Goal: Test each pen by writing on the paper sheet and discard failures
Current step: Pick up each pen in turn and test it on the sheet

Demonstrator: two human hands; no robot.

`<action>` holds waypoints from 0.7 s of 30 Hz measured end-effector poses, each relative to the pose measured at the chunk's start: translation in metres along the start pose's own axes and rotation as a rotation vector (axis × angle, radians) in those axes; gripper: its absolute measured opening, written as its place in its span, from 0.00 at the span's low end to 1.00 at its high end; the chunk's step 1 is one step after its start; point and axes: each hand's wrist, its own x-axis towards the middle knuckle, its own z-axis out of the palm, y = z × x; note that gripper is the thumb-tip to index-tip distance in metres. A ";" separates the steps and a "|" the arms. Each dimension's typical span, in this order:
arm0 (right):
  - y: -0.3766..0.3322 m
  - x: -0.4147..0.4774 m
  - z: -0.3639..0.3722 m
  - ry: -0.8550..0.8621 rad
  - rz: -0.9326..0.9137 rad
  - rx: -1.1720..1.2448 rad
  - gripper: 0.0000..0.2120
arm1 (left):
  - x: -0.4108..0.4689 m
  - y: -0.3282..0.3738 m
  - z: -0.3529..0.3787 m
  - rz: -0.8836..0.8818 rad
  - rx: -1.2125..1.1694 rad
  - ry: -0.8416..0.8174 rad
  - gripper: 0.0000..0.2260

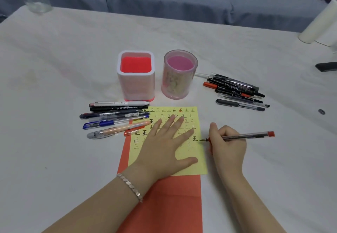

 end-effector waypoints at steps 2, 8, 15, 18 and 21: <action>0.003 -0.003 0.005 -0.008 0.004 -0.002 0.19 | 0.001 0.000 0.003 0.008 -0.021 0.034 0.31; 0.010 -0.005 0.010 0.037 -0.020 -0.044 0.19 | 0.002 -0.002 0.008 0.008 -0.030 0.092 0.31; 0.012 -0.003 0.011 0.032 -0.056 -0.096 0.18 | 0.002 -0.001 0.010 -0.002 -0.029 0.117 0.31; 0.014 -0.002 0.012 0.035 -0.063 -0.113 0.18 | 0.002 -0.002 0.010 0.000 -0.025 0.122 0.31; 0.014 -0.002 0.012 0.031 -0.067 -0.110 0.18 | 0.002 -0.002 0.010 -0.004 -0.025 0.124 0.31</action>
